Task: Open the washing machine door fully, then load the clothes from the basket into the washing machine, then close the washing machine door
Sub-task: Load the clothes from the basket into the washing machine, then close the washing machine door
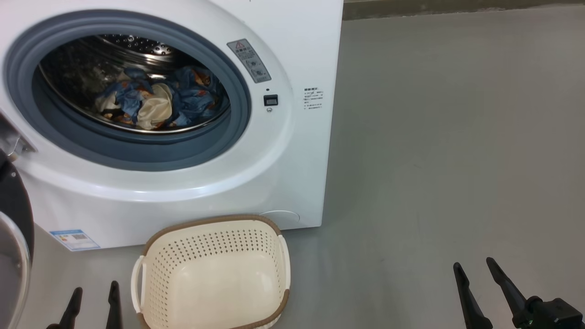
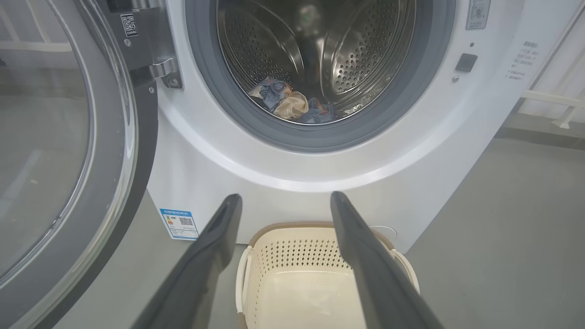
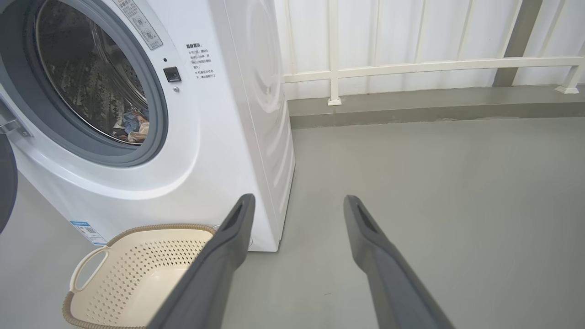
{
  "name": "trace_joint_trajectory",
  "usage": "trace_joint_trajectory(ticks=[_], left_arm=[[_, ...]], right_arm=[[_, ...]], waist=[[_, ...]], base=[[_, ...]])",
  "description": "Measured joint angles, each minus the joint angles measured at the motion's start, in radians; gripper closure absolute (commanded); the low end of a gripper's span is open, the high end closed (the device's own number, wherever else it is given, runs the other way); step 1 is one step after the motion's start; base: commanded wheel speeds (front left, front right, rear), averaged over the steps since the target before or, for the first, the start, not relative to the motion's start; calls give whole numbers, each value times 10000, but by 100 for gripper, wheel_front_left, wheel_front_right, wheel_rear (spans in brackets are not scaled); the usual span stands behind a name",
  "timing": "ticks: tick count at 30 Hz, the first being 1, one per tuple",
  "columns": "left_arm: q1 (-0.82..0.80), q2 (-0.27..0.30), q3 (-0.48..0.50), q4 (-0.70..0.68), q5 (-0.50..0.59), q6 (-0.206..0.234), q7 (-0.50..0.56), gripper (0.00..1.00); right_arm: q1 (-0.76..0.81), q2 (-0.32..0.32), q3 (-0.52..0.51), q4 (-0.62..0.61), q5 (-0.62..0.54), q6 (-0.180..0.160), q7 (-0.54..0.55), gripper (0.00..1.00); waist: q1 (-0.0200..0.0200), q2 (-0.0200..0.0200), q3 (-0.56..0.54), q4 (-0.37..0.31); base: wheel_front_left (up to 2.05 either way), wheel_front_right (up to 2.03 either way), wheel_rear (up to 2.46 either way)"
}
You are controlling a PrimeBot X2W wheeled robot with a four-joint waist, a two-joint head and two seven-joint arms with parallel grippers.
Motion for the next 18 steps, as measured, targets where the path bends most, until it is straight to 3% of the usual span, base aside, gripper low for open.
trace_joint_trajectory(ticks=[18], left_arm=[[1, 10, -196, -230, -107, 0, 0, 0]], right_arm=[[3, 33, -42, -19, 0, 0, 0, 0]], waist=[[0, 0, 59, 78]], base=[[-114, 114, 0]])
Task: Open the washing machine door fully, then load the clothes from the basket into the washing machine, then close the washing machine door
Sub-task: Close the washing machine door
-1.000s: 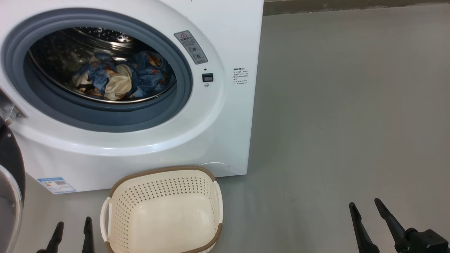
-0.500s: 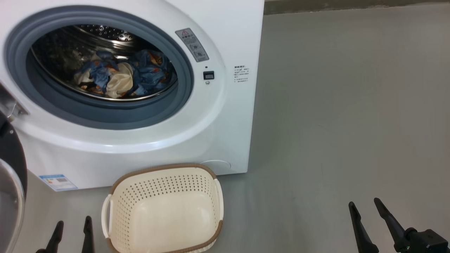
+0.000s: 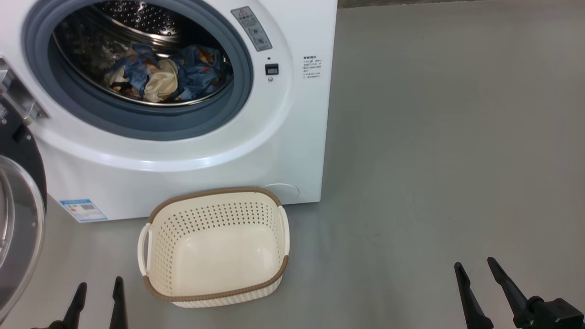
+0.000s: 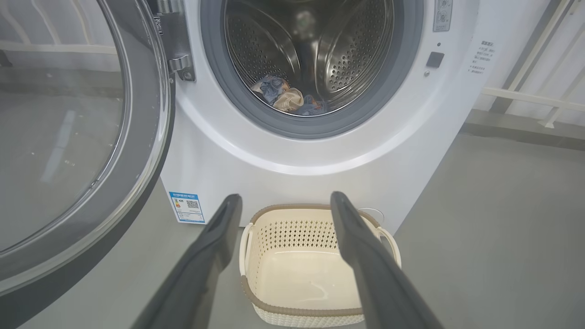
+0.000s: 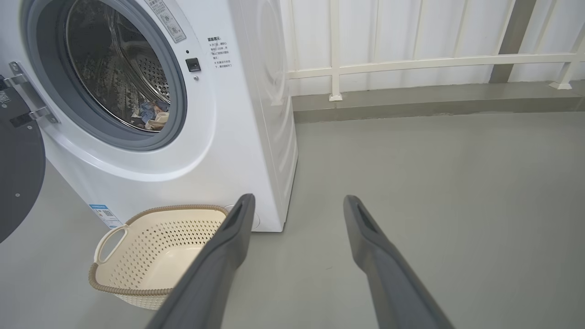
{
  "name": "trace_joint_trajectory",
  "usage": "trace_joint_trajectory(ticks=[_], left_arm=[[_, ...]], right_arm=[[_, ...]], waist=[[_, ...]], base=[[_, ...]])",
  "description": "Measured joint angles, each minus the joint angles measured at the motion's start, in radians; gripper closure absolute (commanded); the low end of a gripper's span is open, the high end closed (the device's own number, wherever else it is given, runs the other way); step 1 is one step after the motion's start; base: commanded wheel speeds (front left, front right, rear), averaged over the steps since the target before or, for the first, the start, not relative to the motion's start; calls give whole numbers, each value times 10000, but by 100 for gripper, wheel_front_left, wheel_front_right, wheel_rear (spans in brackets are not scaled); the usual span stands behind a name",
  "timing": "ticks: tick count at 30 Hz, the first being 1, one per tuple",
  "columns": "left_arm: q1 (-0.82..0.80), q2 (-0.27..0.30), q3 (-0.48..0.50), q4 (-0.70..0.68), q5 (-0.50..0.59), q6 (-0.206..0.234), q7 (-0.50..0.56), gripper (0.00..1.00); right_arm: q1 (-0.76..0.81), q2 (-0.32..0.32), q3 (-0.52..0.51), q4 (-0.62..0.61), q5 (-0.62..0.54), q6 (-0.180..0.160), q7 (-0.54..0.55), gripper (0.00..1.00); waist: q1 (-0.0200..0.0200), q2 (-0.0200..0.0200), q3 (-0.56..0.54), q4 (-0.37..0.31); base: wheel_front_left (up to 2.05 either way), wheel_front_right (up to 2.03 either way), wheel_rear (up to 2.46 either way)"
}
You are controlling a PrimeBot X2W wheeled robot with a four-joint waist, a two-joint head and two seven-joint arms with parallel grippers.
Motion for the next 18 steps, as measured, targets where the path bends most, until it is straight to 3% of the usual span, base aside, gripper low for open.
trace_joint_trajectory(ticks=[18], left_arm=[[-11, -21, -77, -44, -119, -2, 0, 0]], right_arm=[[-1, -36, 121, 6, 0, 0, 0, 0]], waist=[[0, 0, 59, 303]], base=[[-5, 5, 0]])
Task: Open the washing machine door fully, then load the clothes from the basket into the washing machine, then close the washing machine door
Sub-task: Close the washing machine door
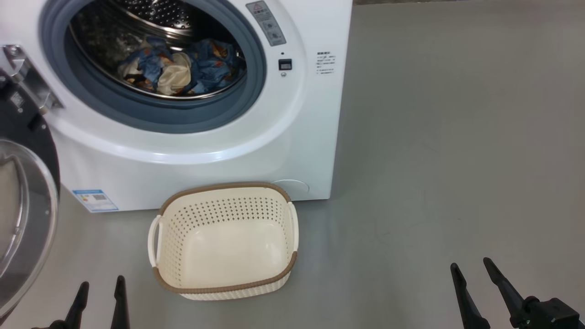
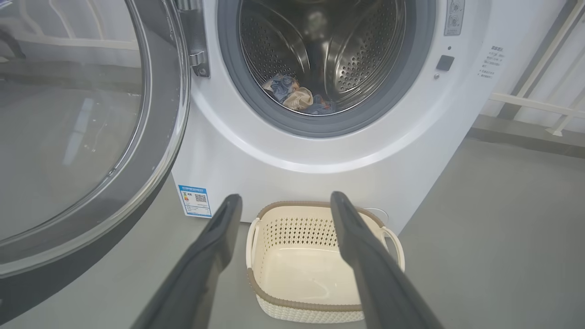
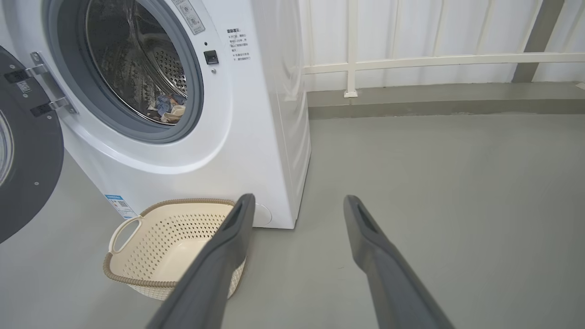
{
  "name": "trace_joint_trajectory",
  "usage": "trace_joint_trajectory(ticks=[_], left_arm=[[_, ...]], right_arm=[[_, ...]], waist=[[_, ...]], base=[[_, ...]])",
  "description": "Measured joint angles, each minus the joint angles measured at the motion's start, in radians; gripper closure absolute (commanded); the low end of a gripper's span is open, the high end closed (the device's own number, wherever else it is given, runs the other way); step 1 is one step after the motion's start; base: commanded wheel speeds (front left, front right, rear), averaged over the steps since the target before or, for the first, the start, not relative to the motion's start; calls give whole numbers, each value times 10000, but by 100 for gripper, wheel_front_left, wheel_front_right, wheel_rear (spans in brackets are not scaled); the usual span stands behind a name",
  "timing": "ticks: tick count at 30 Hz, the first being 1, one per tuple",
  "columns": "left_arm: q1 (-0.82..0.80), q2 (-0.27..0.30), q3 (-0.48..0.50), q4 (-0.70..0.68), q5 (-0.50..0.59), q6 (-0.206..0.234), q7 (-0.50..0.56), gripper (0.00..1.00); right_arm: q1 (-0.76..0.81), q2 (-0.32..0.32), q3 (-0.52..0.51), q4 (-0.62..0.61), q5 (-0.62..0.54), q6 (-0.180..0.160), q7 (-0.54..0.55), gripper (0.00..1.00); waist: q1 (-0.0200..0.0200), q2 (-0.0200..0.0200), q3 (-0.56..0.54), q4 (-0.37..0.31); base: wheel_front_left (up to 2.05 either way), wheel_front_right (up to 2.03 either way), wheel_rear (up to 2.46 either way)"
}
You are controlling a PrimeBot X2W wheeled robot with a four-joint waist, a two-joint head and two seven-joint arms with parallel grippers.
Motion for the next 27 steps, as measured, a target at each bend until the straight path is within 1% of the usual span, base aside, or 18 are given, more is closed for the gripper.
trace_joint_trajectory(ticks=[5, 11, 17, 27], left_arm=[[-3, -54, 21, 10, -69, 0, 0, 0], [-13, -182, 278, 88, -150, 0, 0, 0], [-12, -359, 441, 199, -251, 0, 0, 0], [6, -439, 468, 244, -502, 2, 0, 0]], right_arm=[[-12, -148, 228, 44, 0, 0, 0, 0], [-132, -353, 545, 123, 2, 0, 0, 0], [-236, -560, 807, 232, 8, 0, 0, 0], [-826, -853, 1375, 437, 98, 0, 0, 0]], waist=[[0, 0, 10, 310], [0, 0, 7, 1043], [0, 0, 9, 1881], [0, 0, 14, 3349]], base=[[0, 0, 0], [0, 0, 0], [0, 0, 0], [0, 0, 0]])
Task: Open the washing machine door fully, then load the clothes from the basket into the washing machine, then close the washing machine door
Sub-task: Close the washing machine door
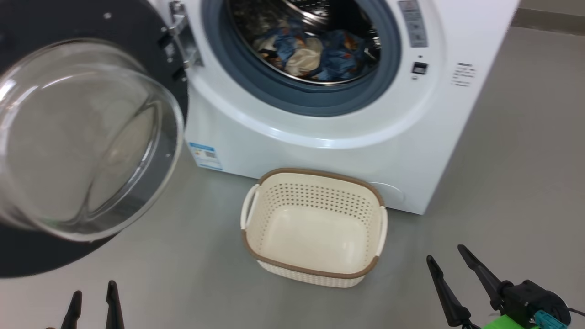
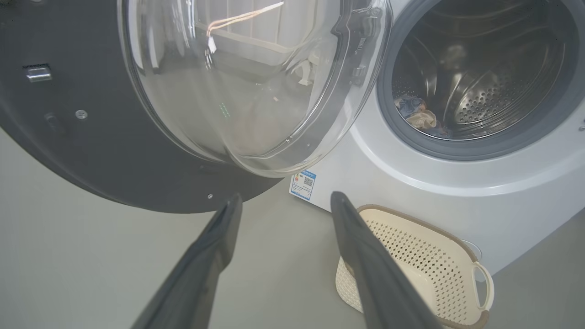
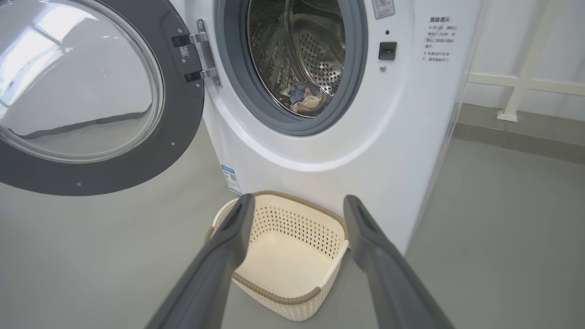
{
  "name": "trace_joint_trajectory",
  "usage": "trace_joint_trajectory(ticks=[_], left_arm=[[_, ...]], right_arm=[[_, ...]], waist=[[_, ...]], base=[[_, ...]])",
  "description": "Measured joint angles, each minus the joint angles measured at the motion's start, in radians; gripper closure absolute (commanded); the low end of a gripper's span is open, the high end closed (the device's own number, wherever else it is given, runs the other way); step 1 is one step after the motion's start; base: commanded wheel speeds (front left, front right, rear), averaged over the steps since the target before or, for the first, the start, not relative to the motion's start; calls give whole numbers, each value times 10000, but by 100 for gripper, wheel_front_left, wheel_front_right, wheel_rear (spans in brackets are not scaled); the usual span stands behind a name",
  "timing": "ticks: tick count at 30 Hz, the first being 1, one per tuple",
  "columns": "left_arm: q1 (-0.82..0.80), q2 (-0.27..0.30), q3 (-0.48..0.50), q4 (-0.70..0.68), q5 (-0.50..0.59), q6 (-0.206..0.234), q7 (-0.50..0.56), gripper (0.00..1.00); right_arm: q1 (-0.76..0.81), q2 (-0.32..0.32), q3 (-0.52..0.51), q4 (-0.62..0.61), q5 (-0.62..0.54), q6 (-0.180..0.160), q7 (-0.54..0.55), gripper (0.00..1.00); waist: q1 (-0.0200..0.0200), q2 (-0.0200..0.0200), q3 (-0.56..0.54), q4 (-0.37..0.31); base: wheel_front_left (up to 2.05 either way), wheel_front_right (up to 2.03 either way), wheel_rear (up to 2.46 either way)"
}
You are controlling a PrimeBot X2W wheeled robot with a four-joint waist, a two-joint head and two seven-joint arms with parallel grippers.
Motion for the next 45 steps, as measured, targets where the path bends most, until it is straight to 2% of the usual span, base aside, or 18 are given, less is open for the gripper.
trace_joint_trajectory(ticks=[13, 27, 28, 29, 30, 31, 35, 39, 41, 45], left_arm=[[76, -13, -130, 15, -740, 29, 0, 0], [218, -15, -151, -403, -1174, 366, 0, 0], [217, -17, -140, -456, -1227, 366, 0, 7], [217, -25, -92, -548, -1277, 364, 0, 52], [217, -25, -92, -548, -1277, 364, 0, 70], [214, -29, 0, -683, -1365, 359, 0, 100], [95, -40, 802, -1336, -1432, 169, 0, 100], [-804, 25, 1772, -2031, -1411, 50, -2, 100], [-1443, 407, 2004, -2207, -1609, 12, -4, 100], [-2704, 1710, 2316, -2236, -2832, 12, -10, 100]], right_arm=[[-530, -180, 594, 242, 67, 0, 0, 0], [-980, -401, 1035, 489, 261, 0, 0, 0], [-980, -407, 1034, 491, 261, 0, 0, 0], [-980, -410, 1018, 495, 261, 0, 0, 0], [-980, -410, 1018, 495, 261, 0, 0, 0], [-980, -410, 993, 495, 261, 0, 0, 0], [-973, -370, 826, 474, 261, 0, 0, 0], [-936, -322, 742, 412, 261, 0, 0, 0], [-918, -309, 662, 399, 259, 0, 0, 0], [-847, -286, 397, 332, 255, 0, 0, 0]], waist=[[0, 0, 50, 1593], [0, 0, 240, 1835], [0, 0, 238, 1832], [0, 0, 239, 1830], [0, 0, 239, 1830], [0, 0, 237, 1826], [0, 0, 225, 1800], [0, 0, 293, 1788], [0, 0, 348, 1784], [0, 0, 440, 1763]], base=[[0, 0, 0], [0, 0, 0], [0, 0, 0], [0, 0, 0], [0, 0, 0], [0, 0, 0], [0, 0, 0], [0, 0, 0], [0, 0, 0], [0, 0, 0]])
